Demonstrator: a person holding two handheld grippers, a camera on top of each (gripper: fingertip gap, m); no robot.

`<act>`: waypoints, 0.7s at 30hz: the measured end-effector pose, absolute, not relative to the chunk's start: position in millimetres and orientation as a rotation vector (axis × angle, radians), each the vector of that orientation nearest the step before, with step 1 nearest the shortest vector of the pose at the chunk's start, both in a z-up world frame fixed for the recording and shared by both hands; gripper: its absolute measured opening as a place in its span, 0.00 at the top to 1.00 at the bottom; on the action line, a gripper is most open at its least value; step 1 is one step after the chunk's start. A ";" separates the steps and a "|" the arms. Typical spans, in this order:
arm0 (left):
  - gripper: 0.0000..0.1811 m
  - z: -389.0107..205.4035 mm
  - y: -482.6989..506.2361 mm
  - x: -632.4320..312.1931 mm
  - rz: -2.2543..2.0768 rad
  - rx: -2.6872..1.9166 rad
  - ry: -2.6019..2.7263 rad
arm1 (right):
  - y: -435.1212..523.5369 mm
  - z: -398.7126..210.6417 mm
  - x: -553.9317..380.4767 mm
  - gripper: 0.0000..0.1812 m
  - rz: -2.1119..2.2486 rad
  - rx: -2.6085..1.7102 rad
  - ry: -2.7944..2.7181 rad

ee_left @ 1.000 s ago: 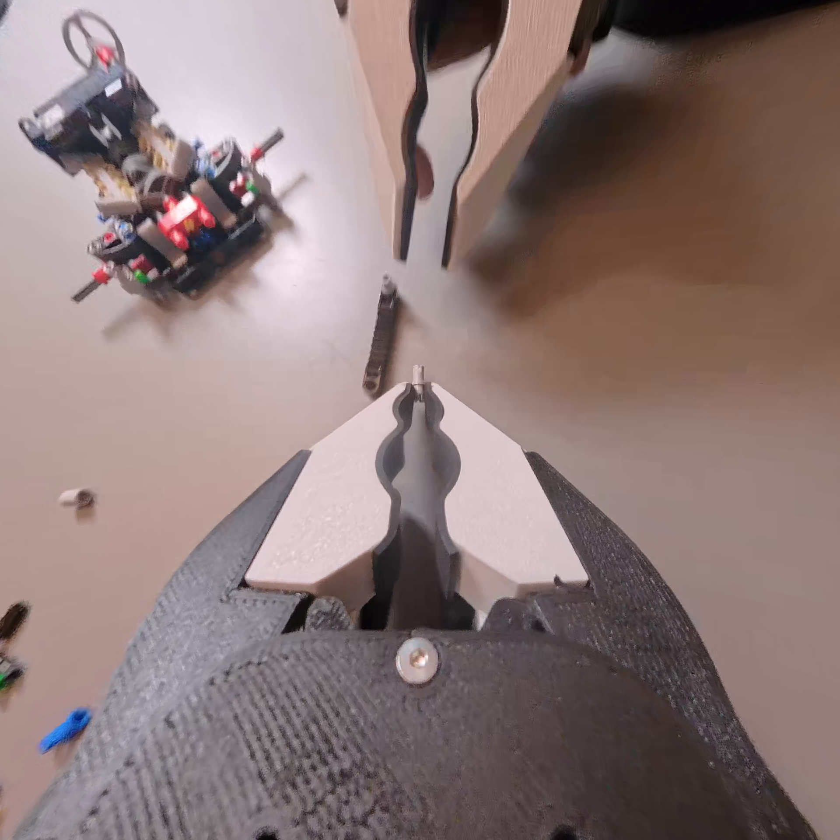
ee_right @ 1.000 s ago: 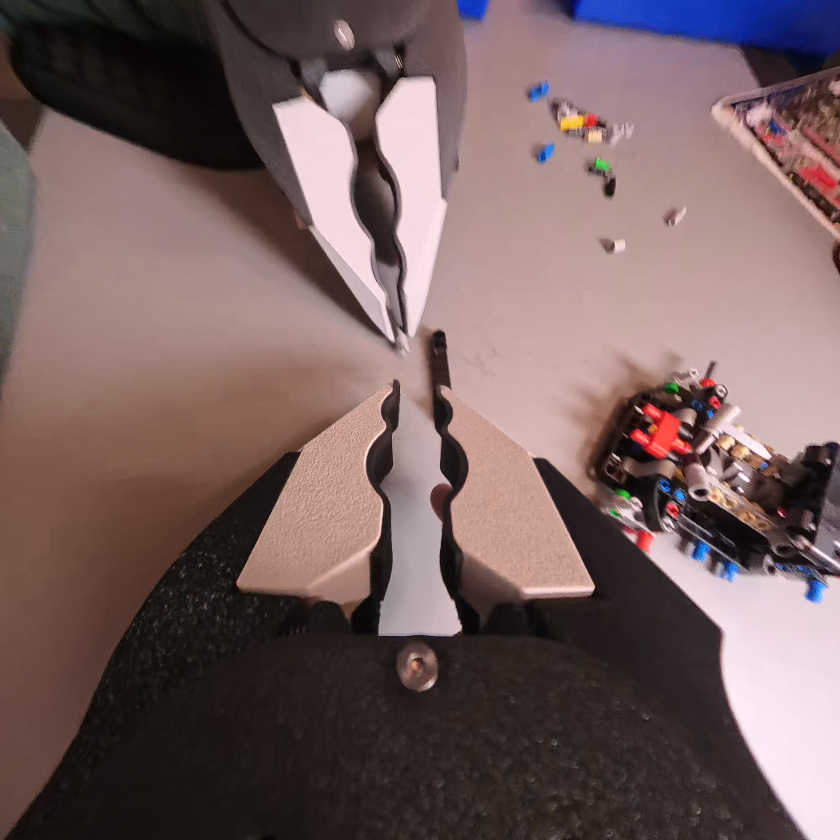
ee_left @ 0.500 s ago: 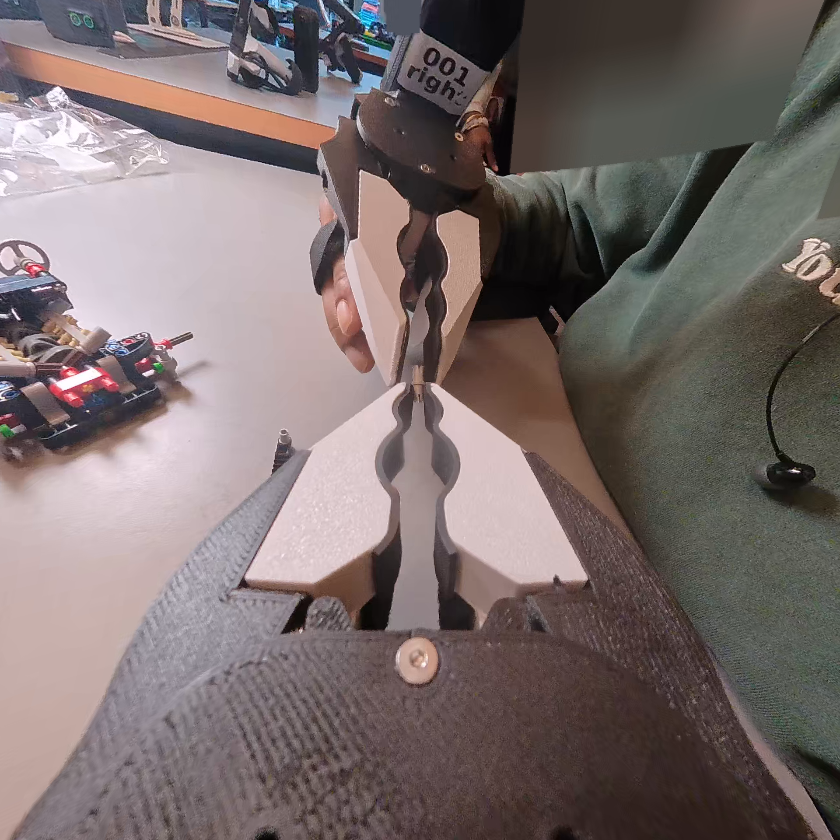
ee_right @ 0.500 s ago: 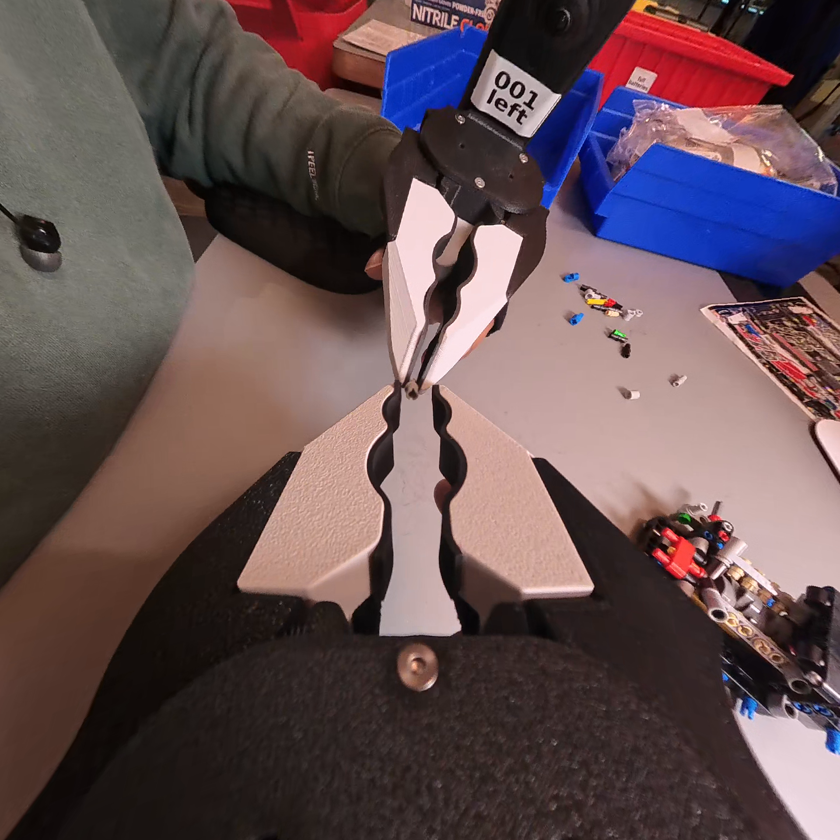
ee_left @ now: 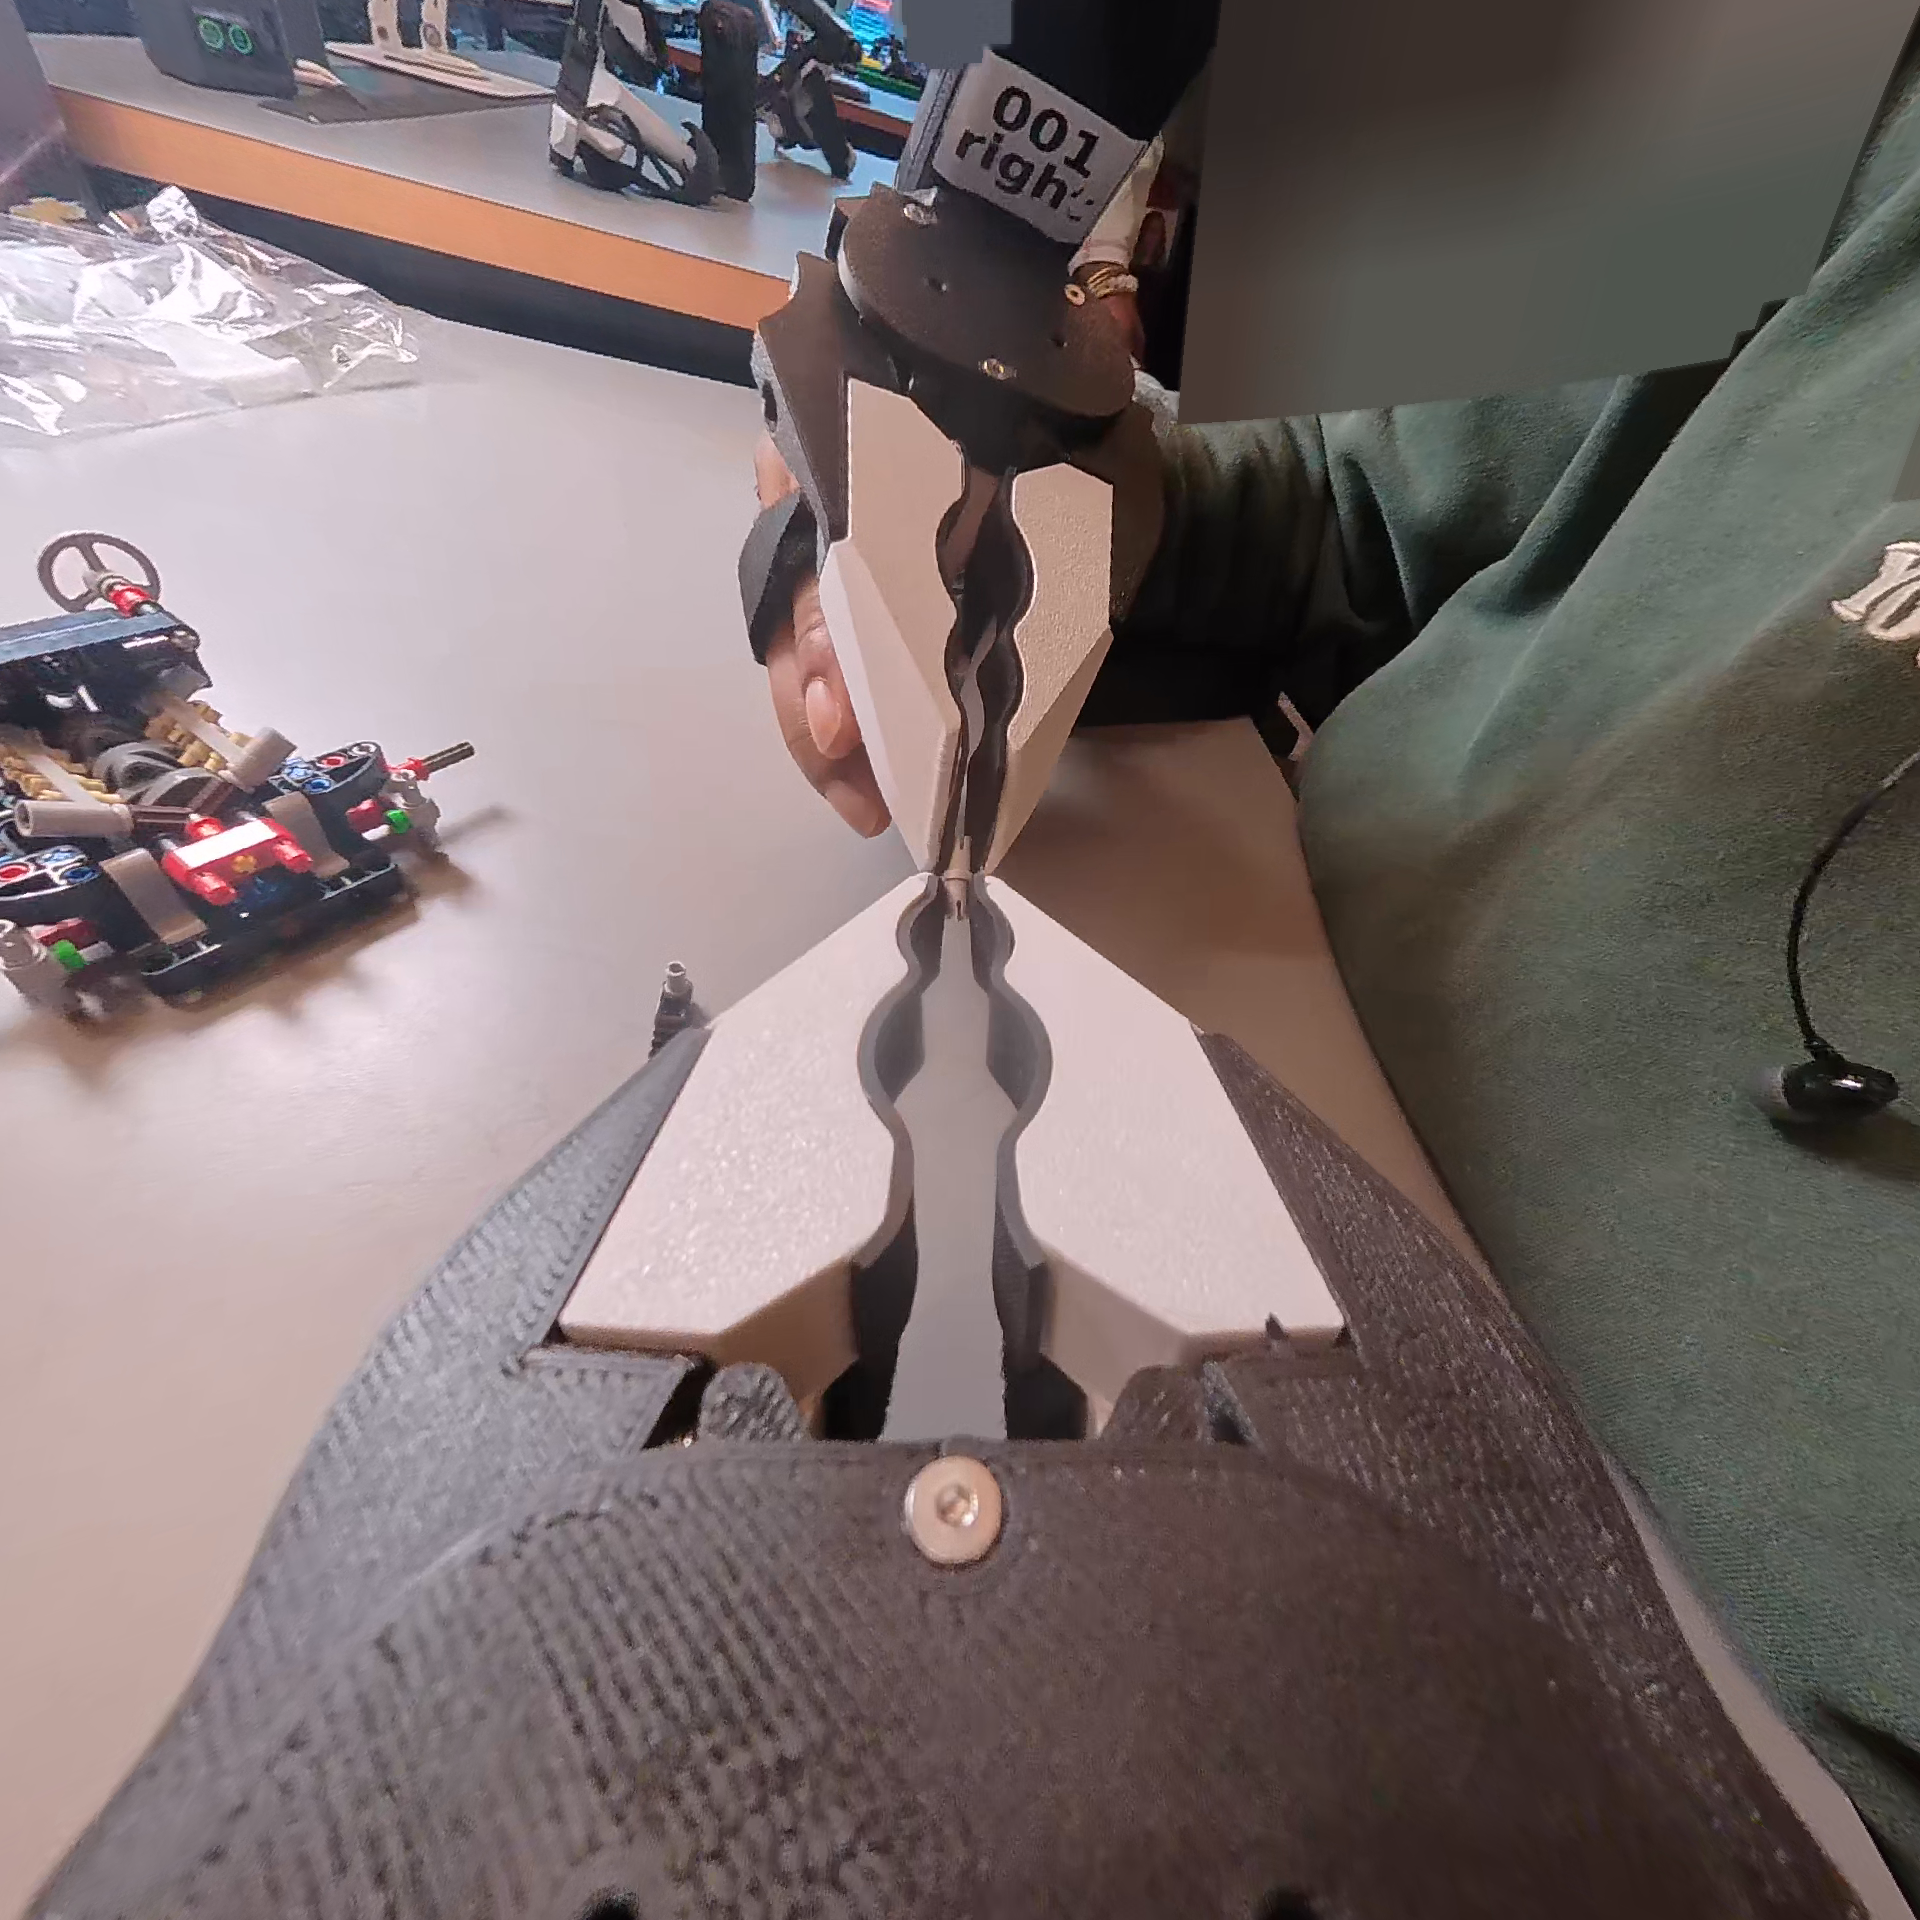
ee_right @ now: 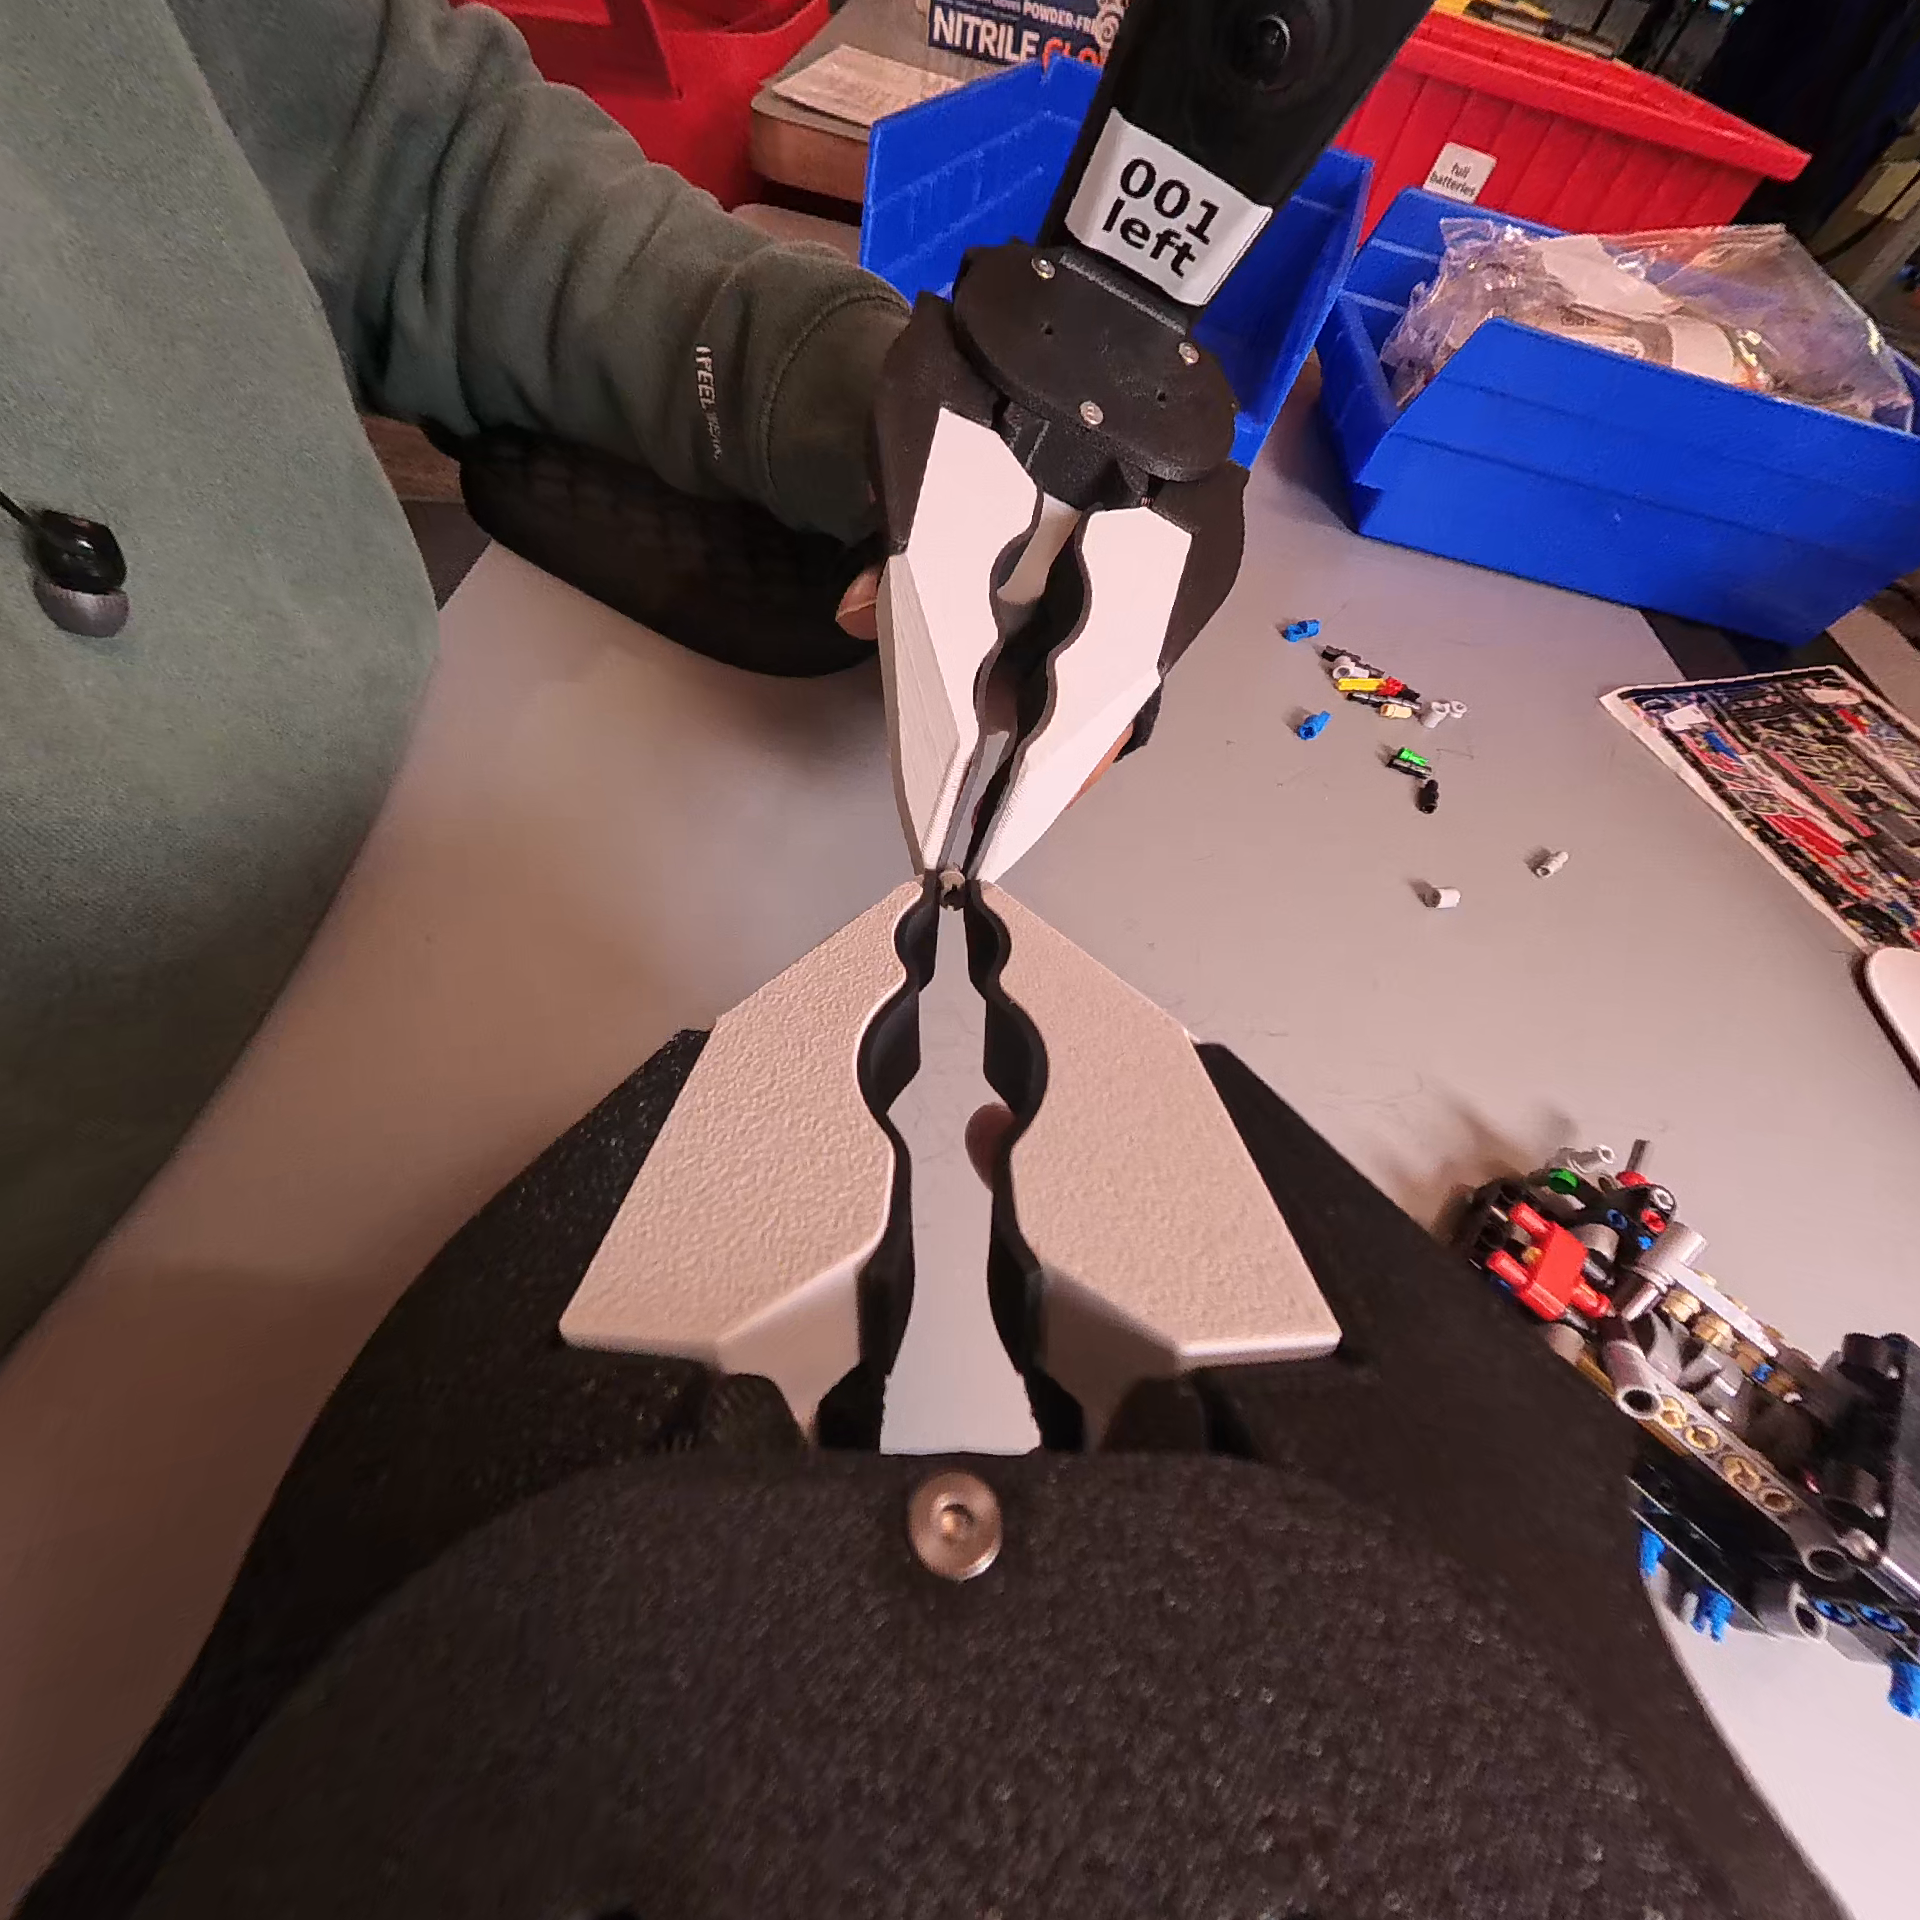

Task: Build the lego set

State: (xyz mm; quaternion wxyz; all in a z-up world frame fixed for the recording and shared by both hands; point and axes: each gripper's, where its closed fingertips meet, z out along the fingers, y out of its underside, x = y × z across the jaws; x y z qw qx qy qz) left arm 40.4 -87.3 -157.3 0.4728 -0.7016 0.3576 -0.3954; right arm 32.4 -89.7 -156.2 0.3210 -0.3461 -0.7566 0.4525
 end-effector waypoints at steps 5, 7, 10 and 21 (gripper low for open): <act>0.89 -165.0 -70.4 15.0 -0.741 -1.782 0.875 | -73.0 -163.0 26.5 0.98 1.092 -0.998 -2.054; 0.88 -182.1 -63.2 -2.6 -0.611 -1.870 0.898 | -63.6 -171.8 22.9 0.98 1.017 -1.045 -2.130; 0.89 -209.9 -57.2 -16.2 -0.489 -1.997 0.929 | -54.2 -187.1 12.9 0.98 0.880 -1.071 -2.262; 0.97 -233.4 -52.6 -12.5 -0.385 -2.090 0.995 | -52.6 -218.1 -14.0 0.99 0.612 -1.047 -2.573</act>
